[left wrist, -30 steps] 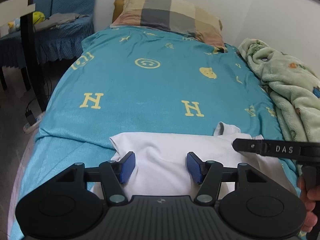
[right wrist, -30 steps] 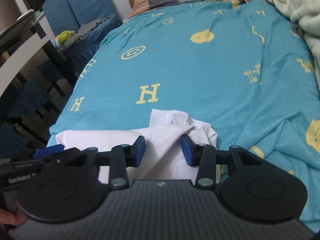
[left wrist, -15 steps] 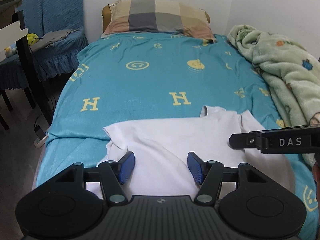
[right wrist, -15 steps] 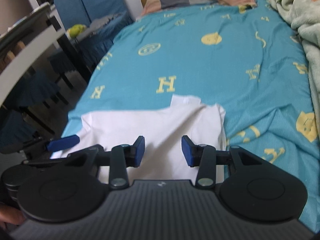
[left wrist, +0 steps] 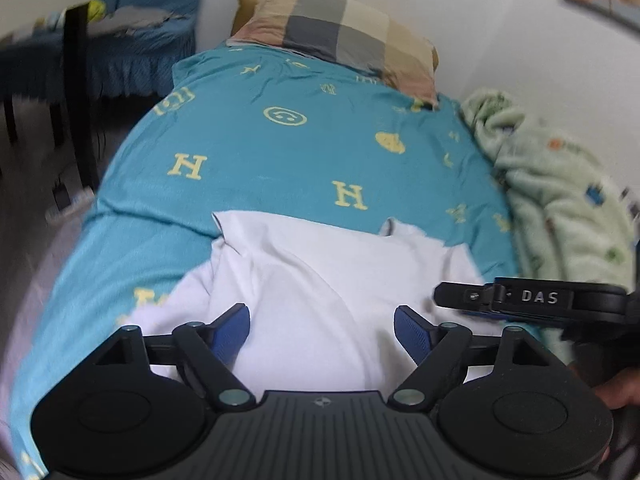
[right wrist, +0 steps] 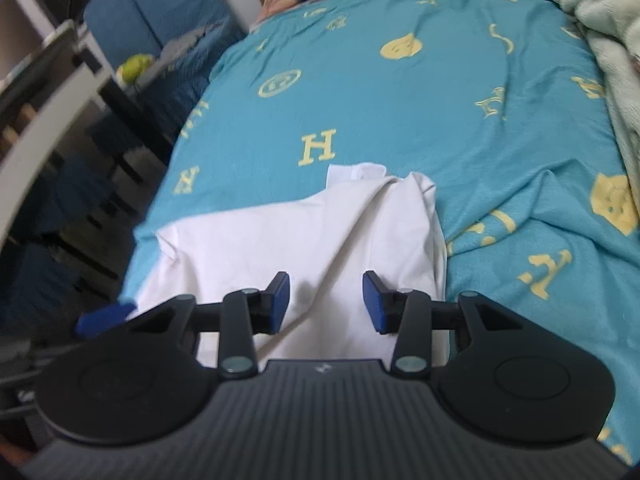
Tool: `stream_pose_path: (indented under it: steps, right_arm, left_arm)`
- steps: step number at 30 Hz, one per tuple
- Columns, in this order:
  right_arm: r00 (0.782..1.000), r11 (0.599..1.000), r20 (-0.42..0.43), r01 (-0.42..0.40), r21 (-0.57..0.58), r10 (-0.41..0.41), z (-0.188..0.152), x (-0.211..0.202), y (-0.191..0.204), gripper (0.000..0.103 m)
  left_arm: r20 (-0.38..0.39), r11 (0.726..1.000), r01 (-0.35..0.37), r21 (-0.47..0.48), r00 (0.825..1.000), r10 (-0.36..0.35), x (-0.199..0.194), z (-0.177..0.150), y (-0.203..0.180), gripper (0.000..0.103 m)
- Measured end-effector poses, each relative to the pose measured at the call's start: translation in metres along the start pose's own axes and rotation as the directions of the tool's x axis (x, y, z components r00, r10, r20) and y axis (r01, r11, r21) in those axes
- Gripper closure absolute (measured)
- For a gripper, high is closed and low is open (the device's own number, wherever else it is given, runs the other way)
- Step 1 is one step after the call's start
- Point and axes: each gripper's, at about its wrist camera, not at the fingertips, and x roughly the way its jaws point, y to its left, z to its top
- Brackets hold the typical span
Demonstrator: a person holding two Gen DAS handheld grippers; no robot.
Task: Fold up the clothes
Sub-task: 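Grasp the folded shirt bundle with both grippers and lift it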
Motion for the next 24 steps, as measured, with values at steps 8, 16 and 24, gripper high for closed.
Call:
stream_pose_path:
  steps: [8, 16, 24]
  right_arm:
    - [0.987, 0.959, 0.107, -0.143, 0.245, 0.120, -0.023, -0.061, -0.027, 0.058]
    - [0.961, 0.773, 0.029, -0.239, 0.588, 0.275, -0.074, -0.051, -0.054, 0.058]
    - [0.971, 0.658, -0.012, -0.152, 0.737, 0.238, -0.096, -0.019, -0.067, 0.032]
  left_arm:
    - [-0.046, 0.890, 0.186, -0.417, 0.973, -0.225, -0.028, -0.053, 0.044, 0.008]
    - [-0.035, 0.720, 0.154, -0.676, 0.970, -0.240, 0.008, -0.073, 0.085, 0.009]
    - [0.052, 0.636, 0.196, -0.747, 0.970, -0.237, 0.019, -0.076, 0.104, 0.026]
